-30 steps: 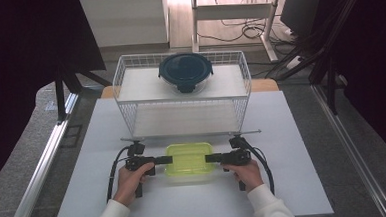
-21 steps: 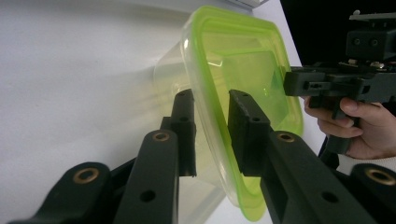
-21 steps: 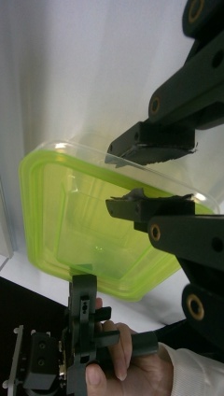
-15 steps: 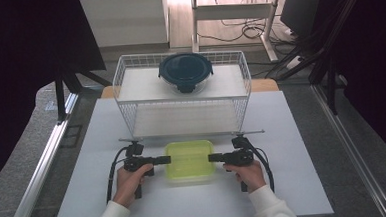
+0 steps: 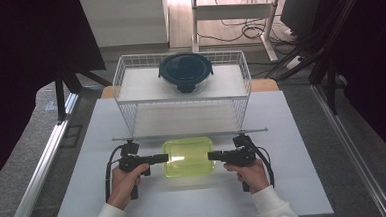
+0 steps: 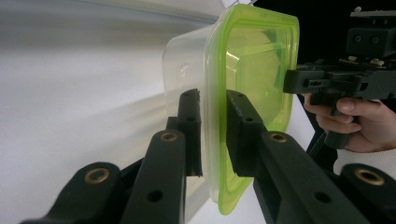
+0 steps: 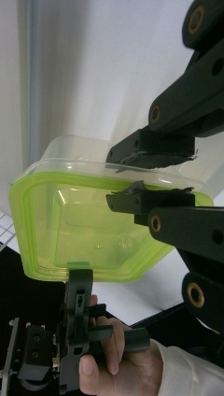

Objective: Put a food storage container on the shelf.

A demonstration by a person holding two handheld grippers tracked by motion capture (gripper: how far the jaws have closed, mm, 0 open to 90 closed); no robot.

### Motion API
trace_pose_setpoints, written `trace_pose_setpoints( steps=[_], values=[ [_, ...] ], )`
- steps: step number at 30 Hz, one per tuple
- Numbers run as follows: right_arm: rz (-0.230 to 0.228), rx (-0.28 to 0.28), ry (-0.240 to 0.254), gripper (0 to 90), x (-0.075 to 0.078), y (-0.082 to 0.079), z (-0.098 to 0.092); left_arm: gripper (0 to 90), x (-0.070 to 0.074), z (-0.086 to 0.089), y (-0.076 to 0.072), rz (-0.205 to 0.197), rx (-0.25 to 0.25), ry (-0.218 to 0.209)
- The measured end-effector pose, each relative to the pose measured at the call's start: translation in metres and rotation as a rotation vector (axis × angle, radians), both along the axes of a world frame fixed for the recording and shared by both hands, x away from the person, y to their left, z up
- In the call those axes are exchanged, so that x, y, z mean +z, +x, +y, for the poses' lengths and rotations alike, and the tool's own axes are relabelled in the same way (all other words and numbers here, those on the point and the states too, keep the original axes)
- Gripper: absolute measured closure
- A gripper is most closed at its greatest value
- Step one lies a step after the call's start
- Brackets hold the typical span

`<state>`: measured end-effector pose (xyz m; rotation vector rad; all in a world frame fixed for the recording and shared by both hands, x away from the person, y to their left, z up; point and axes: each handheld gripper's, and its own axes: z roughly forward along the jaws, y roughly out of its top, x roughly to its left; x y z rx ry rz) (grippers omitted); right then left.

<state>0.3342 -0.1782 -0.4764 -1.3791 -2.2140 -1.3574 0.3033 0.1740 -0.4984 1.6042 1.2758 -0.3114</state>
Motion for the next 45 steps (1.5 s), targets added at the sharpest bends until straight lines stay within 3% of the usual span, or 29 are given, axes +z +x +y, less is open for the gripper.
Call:
trace_pose_setpoints(
  steps=[22, 31, 37, 45],
  values=[
    [-0.102, 0.005, 0.030, 77.3, 0.027, -0.011, -0.001, 77.6, 0.036, 0.000, -0.012, -0.079, 0.009, 0.020],
    [-0.134, 0.015, 0.054, 77.3, 0.044, -0.017, 0.002, 77.6, 0.063, 0.004, -0.019, -0.115, 0.006, 0.045],
    [-0.170, 0.028, 0.053, 77.3, 0.062, -0.020, 0.003, 77.7, 0.073, 0.006, -0.022, -0.130, 0.009, 0.024],
    [-0.194, 0.036, 0.045, 77.3, 0.076, -0.021, 0.008, 77.7, 0.085, 0.011, -0.026, -0.148, 0.016, 0.019]
  ],
)
